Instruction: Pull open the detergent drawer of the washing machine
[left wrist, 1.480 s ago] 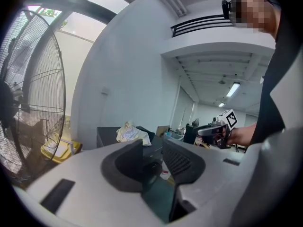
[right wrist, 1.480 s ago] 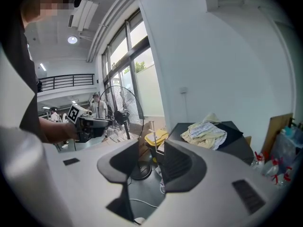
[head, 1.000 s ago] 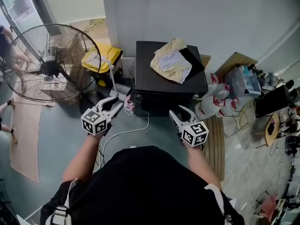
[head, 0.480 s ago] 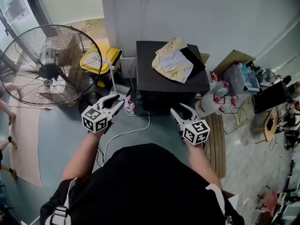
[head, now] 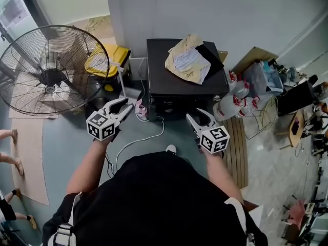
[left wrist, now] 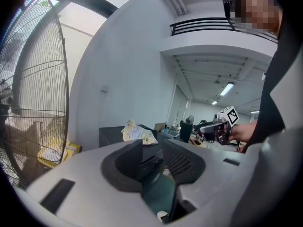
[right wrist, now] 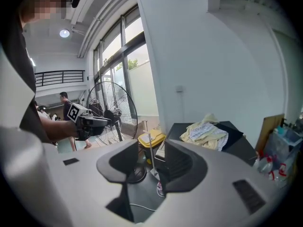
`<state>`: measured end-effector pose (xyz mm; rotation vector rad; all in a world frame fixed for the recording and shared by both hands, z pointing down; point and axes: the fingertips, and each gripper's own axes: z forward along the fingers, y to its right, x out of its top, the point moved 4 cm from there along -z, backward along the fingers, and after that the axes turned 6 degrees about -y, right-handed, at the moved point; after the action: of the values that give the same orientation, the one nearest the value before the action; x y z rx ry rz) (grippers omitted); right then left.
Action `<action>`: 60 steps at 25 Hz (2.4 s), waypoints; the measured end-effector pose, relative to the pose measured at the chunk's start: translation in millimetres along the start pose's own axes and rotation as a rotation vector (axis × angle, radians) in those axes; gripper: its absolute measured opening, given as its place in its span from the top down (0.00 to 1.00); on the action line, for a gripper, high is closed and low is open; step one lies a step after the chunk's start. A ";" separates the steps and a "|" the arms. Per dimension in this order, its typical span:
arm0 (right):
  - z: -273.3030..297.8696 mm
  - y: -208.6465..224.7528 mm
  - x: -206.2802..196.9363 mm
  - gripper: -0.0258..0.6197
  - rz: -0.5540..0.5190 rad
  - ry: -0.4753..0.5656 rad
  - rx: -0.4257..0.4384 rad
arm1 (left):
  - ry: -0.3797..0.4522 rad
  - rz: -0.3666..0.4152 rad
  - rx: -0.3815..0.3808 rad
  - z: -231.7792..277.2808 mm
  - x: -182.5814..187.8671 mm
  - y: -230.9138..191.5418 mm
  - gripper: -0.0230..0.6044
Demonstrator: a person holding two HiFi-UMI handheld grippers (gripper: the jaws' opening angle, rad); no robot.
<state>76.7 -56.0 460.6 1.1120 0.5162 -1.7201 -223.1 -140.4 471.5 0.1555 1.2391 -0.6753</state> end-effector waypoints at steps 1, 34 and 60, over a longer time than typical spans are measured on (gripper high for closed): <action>0.9 1.4 0.4 0.69 0.001 -0.002 -0.001 | -0.002 -0.003 0.000 2.0 0.2 -0.9 0.74; 96.1 94.0 -46.7 0.68 0.037 -0.200 0.076 | -0.175 -0.098 0.049 95.8 -51.3 -38.0 0.73; 172.1 152.9 -112.1 0.68 0.082 -0.402 0.147 | -0.357 -0.227 0.038 186.4 -115.0 -67.3 0.72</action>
<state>148.2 -194.1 664.1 0.8413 0.0946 -1.8686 -126.1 -235.3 656.1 -0.0751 0.9069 -0.8813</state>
